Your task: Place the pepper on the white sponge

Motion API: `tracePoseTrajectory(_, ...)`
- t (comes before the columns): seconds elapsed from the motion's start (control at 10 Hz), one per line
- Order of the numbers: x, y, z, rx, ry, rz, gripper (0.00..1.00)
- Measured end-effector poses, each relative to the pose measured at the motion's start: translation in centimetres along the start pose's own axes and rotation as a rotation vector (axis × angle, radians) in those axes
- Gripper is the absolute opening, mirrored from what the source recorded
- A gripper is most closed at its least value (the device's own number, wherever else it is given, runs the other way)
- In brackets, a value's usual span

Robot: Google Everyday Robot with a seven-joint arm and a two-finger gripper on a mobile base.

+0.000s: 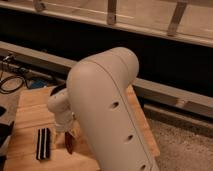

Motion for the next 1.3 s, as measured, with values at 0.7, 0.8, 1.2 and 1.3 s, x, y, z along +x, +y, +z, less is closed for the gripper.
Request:
tracePoseTrajectory(0.7, 0.0, -0.5, 0.0, -0.02, 0.002, 0.012, 0.0)
tracePoseTrajectory(0.8, 0.1, -0.5, -0.6, -0.023, -0.02, 0.011, 0.0)
tracePoseTrajectory(1.2, 0.8, 0.3, -7.5, -0.066, -0.171, -0.007, 0.0)
tracePoseTrajectory(1.3, 0.8, 0.3, -9.5, -0.074, -0.206, -0.007, 0.0)
